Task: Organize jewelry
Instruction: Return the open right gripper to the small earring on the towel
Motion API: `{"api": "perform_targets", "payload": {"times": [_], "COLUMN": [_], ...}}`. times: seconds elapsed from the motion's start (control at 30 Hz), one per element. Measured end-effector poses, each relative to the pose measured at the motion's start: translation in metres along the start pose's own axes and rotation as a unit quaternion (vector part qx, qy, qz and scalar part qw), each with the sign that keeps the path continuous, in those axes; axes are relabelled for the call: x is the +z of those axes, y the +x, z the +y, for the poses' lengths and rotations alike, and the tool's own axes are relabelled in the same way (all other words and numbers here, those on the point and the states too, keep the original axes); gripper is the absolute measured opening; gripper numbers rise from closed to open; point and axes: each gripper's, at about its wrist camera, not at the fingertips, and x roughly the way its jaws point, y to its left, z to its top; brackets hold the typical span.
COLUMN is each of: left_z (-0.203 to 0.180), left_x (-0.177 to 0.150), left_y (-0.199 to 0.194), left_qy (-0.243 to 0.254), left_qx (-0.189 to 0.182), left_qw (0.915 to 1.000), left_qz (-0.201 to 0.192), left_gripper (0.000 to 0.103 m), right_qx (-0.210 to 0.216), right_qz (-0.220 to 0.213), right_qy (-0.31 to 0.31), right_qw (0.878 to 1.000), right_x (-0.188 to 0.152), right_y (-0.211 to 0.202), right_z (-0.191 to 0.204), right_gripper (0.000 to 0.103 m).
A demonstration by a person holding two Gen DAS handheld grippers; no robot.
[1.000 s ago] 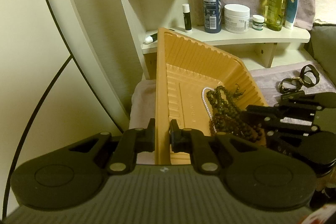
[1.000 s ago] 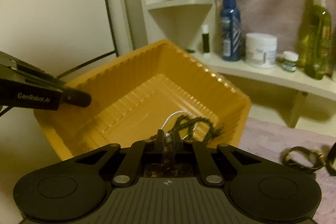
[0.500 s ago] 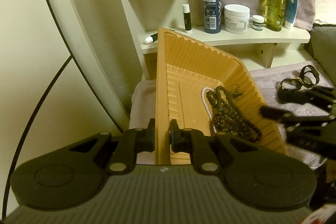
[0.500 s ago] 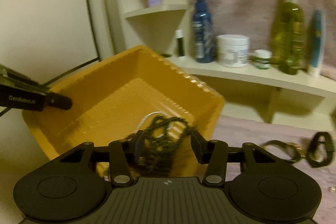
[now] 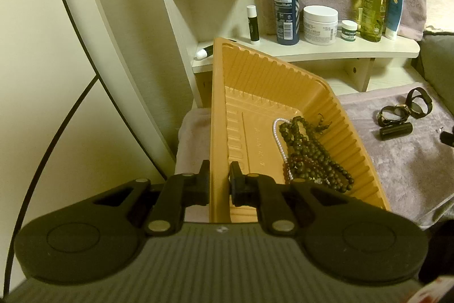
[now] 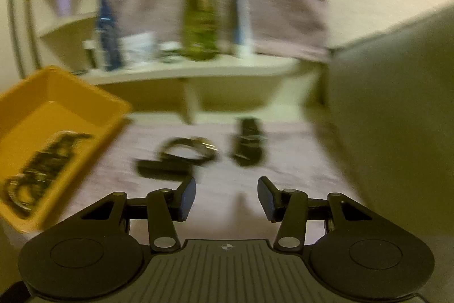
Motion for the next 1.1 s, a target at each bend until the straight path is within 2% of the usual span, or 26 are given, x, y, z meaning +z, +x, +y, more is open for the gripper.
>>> {"api": "perform_targets", "payload": {"times": [0.23,0.6,0.73,0.97,1.03,1.1], "left_z": [0.000,-0.001,-0.002,-0.002,-0.002,-0.002], "left_x": [0.001,0.002,0.001,0.001,0.001,0.001], "left_y": [0.000,0.001,0.001,0.001,0.001,0.001], "left_qy": [0.003,0.005,0.005,0.005,0.006,0.006], "left_qx": [0.002,0.005,0.005,0.006,0.005,0.005], "left_qw": [1.0000,1.0000,1.0000,1.0000,1.0000,1.0000], "left_qz": [0.001,0.003,0.003,0.003,0.003,0.003], "left_gripper": [0.012,0.012,0.012,0.012,0.012,0.012], "right_qx": [-0.031,-0.020,-0.019,-0.024,-0.021,-0.023], "right_qz": [0.001,0.013,0.022,0.030,0.030,0.028], "right_qy": [0.010,-0.017,-0.031,-0.041,-0.042,-0.043], "right_qw": [0.999,1.000,0.999,0.998,0.998,0.998], "right_x": [-0.003,0.000,0.000,-0.001,-0.001,-0.001], "right_y": [0.000,0.027,0.037,0.044,0.045,0.044], "right_z": [-0.037,-0.031,-0.027,-0.024,-0.023,-0.022], "right_gripper": [0.049,0.048,0.035,0.025,0.019,0.019]}}
